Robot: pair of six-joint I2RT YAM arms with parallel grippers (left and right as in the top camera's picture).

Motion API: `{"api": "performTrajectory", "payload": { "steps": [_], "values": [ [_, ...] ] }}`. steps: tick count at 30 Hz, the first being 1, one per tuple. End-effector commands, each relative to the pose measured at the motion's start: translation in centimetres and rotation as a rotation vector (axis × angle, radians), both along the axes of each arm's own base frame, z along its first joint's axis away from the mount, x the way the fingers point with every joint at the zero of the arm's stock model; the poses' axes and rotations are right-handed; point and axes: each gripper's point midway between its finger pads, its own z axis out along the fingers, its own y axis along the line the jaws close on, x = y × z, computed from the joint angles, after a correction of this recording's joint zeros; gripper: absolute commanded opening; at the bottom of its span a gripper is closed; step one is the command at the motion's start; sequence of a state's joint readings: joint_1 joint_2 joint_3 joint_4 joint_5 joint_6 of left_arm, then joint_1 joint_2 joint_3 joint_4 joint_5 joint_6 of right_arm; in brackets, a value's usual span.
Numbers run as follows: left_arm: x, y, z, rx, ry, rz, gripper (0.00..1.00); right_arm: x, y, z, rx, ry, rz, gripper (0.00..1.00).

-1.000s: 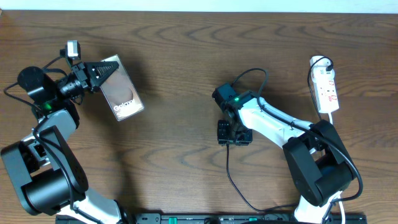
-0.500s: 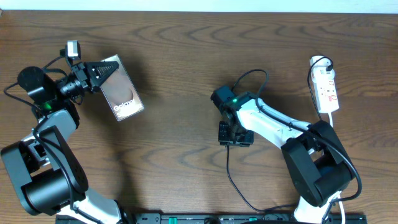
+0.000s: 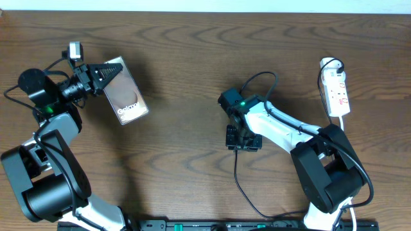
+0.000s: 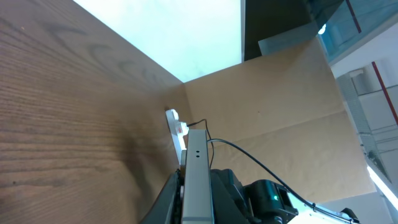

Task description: Plug charger to phone and switch on socket

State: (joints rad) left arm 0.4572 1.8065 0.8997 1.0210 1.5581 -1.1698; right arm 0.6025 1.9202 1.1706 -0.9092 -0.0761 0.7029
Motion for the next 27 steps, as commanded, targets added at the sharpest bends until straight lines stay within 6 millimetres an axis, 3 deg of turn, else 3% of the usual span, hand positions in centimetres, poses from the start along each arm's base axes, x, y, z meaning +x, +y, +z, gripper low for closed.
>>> {"api": "performTrajectory", "payload": {
  "steps": [1, 13, 21, 27],
  "values": [
    [-0.25, -0.15, 0.65, 0.014, -0.027, -0.013, 0.07, -3.03, -0.62, -2.97, -0.024, 0.132, -0.005, 0.40],
    [-0.25, -0.15, 0.65, 0.014, -0.027, -0.013, 0.07, -3.36, 0.02, -2.91, 0.004, 0.146, 0.003, 0.39],
    [-0.25, -0.15, 0.65, 0.014, -0.027, -0.013, 0.07, -3.39, 0.06, -2.91, 0.004, 0.146, 0.005, 0.23],
    [-0.25, -0.15, 0.65, 0.014, -0.027, -0.013, 0.07, -3.50, 0.19, -2.91, 0.004, 0.146, 0.010, 0.20]
  ]
}}
